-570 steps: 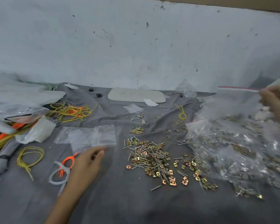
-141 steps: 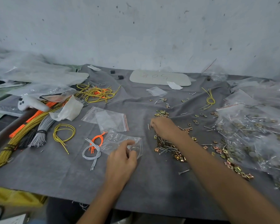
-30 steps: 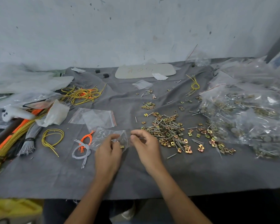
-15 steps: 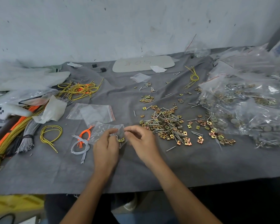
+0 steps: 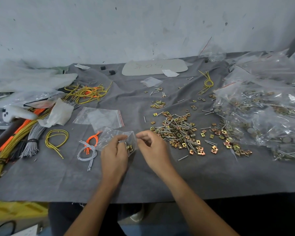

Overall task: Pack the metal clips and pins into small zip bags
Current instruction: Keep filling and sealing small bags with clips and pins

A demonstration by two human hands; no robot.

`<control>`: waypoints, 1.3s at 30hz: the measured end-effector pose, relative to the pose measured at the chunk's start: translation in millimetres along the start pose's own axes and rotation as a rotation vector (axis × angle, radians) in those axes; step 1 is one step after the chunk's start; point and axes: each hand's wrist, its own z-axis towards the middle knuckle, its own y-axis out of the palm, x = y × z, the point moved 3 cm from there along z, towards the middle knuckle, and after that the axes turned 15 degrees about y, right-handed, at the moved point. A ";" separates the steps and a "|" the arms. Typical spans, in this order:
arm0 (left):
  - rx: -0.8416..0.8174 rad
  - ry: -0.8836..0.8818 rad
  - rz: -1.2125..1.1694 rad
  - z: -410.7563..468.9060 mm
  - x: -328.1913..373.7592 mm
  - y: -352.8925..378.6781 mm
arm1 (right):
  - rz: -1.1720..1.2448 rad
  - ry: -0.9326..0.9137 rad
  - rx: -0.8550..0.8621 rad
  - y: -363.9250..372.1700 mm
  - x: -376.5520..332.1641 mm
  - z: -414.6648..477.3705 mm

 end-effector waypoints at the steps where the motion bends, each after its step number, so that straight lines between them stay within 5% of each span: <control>1: -0.008 0.002 0.009 0.3 -0.2 0.2 | -0.097 -0.029 0.029 -6.1 -1.6 6.6; 5: -0.013 -0.003 0.004 1.3 0.9 0.9 | -0.579 -0.101 0.095 -35.0 -10.1 50.2; 11: 0.001 -0.022 -0.021 1.7 1.6 0.2 | -1.047 -0.096 -0.089 -36.5 -15.2 87.5; 16: 0.000 -0.021 -0.009 1.6 4.5 -1.1 | -0.926 -0.083 -0.093 -32.6 -20.9 86.6; 21: -0.005 -0.016 -0.006 1.4 4.4 -1.3 | -0.515 -0.017 -0.034 -33.2 -15.9 68.9; 32: -0.018 -0.037 -0.005 0.6 3.5 -1.1 | -0.496 -0.018 0.105 -55.9 -14.3 79.1; 39: -0.022 -0.039 0.000 0.6 3.1 -1.7 | -0.150 -0.020 0.060 -44.2 -29.3 45.5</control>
